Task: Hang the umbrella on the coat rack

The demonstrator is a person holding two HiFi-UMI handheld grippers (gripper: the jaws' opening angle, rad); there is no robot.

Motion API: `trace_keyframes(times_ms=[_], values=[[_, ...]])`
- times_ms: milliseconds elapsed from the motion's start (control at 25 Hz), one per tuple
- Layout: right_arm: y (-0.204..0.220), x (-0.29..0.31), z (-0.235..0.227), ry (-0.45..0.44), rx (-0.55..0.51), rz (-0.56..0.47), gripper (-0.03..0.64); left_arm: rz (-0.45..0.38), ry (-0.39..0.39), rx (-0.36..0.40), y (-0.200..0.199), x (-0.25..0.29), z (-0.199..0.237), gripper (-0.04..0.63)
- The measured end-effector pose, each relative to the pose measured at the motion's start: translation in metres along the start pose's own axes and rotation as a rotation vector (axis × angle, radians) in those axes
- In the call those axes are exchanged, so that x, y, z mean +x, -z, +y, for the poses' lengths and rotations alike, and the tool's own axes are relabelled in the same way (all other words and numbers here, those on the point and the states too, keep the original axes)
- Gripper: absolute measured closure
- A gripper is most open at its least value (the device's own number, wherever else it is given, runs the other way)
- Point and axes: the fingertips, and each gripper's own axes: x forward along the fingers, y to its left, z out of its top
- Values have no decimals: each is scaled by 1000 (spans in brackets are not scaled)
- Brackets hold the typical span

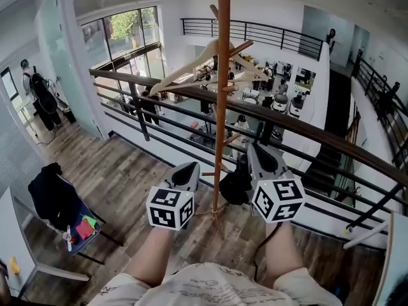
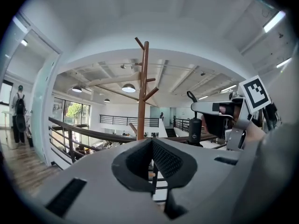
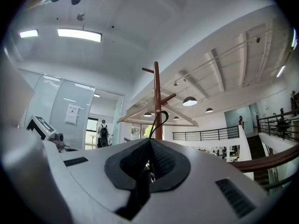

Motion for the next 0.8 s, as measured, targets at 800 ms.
trace_keyframes(times_ms=[800], values=[[-22, 111, -14, -35, 18, -26, 614, 31, -10, -15, -2, 50, 53, 591]])
